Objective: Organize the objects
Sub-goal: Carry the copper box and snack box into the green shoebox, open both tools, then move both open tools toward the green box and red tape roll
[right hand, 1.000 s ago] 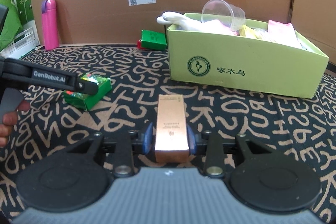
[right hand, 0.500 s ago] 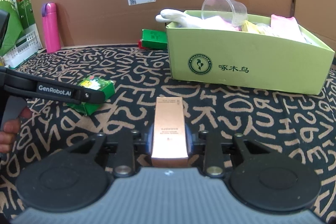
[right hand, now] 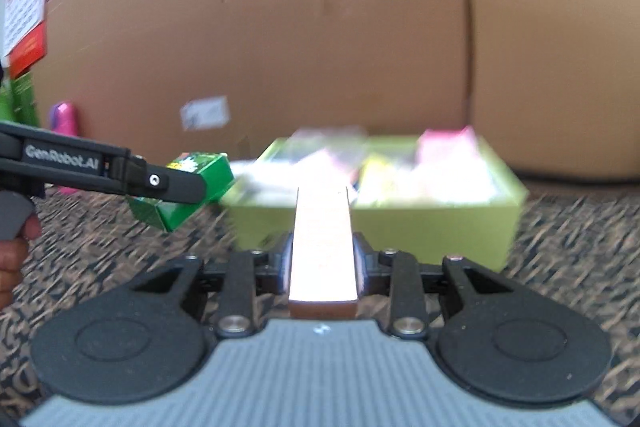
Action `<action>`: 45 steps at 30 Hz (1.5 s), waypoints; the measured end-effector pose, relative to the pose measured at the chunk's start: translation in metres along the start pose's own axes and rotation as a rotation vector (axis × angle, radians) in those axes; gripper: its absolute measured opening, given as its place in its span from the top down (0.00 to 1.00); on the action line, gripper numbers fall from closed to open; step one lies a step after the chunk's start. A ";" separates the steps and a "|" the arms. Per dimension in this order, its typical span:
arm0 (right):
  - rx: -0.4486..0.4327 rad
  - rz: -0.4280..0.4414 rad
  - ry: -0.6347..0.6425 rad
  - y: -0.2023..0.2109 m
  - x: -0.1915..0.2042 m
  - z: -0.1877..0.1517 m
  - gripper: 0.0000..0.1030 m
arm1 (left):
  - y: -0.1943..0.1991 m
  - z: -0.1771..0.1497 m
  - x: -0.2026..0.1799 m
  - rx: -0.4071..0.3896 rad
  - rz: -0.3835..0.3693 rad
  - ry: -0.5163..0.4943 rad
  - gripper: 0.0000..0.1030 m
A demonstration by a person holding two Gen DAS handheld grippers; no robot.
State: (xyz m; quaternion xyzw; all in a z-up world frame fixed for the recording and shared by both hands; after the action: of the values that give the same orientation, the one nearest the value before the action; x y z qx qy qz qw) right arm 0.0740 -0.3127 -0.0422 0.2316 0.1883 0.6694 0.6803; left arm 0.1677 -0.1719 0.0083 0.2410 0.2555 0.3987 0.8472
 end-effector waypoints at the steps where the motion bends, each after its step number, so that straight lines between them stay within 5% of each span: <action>1: -0.023 -0.020 -0.001 0.003 -0.008 0.008 0.71 | -0.003 0.010 -0.008 -0.012 -0.011 -0.007 0.37; 12: -0.107 -0.166 -0.028 -0.024 -0.083 0.062 0.71 | -0.077 0.092 -0.062 -0.053 -0.101 -0.006 0.37; 21: -0.063 -0.176 -0.019 -0.095 -0.108 0.077 0.71 | -0.132 0.099 -0.064 -0.036 -0.067 -0.025 0.37; 22: -0.053 -0.178 -0.016 -0.101 -0.107 0.075 0.71 | -0.134 0.099 -0.063 -0.044 -0.064 -0.024 0.30; 23: -0.038 -0.176 -0.005 -0.109 -0.108 0.072 0.69 | -0.136 0.099 -0.062 -0.046 -0.057 -0.029 0.15; 24: -0.019 -0.171 0.012 -0.115 -0.107 0.069 0.56 | -0.137 0.097 -0.062 -0.039 -0.043 -0.035 0.12; 26: -0.003 -0.180 0.034 -0.119 -0.105 0.060 0.31 | -0.134 0.090 -0.062 -0.034 -0.013 -0.049 0.11; 30: -0.085 -0.189 0.042 -0.089 -0.095 0.043 0.03 | -0.124 0.078 -0.057 -0.034 -0.024 -0.046 0.11; 45: -0.090 -0.172 -0.003 -0.029 -0.061 0.016 0.00 | -0.064 0.043 -0.043 -0.014 0.086 -0.002 0.11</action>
State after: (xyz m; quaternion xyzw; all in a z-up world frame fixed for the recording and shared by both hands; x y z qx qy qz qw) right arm 0.1049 -0.3748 -0.0488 0.1848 0.1764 0.6160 0.7452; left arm 0.2057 -0.2511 0.0120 0.2465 0.2411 0.4361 0.8312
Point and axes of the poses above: each gripper's, at about its wrist camera, not at the fingertips, and y roughly against the way its jaws point, x to its left, z to its top, the point moved 8 cm from there along -y, roughly the way its jaws point, and after that the axes turned 12 degrees about x, right-handed, at the moved point
